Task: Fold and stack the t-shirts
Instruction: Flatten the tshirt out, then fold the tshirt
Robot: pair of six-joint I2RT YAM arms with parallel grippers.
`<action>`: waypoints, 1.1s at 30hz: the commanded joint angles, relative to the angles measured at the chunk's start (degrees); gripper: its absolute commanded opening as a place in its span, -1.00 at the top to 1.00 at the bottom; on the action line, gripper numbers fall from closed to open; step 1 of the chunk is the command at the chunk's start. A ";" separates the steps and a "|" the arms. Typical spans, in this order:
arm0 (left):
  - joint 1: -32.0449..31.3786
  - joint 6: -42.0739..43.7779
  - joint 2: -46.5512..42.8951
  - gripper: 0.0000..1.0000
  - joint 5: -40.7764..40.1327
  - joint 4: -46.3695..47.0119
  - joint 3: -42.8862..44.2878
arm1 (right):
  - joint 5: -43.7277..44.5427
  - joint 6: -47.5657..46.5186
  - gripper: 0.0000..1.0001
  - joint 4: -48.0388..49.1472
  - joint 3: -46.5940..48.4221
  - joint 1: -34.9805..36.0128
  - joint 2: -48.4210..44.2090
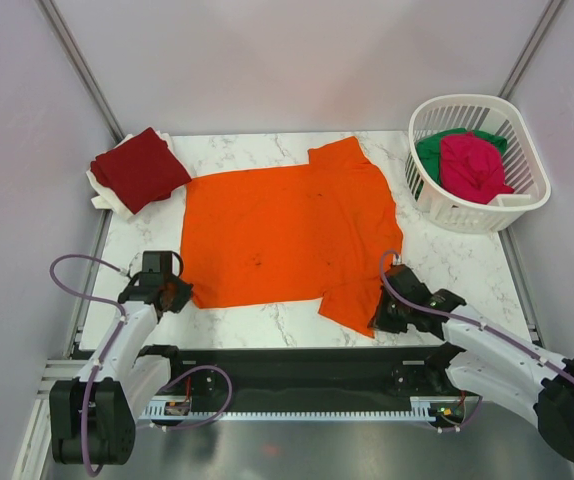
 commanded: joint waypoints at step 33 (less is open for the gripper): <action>5.35 12.86 12.67 0.95 8.67 -10.92 35.91 | 15.60 -21.16 1.00 -6.27 59.33 -7.15 34.32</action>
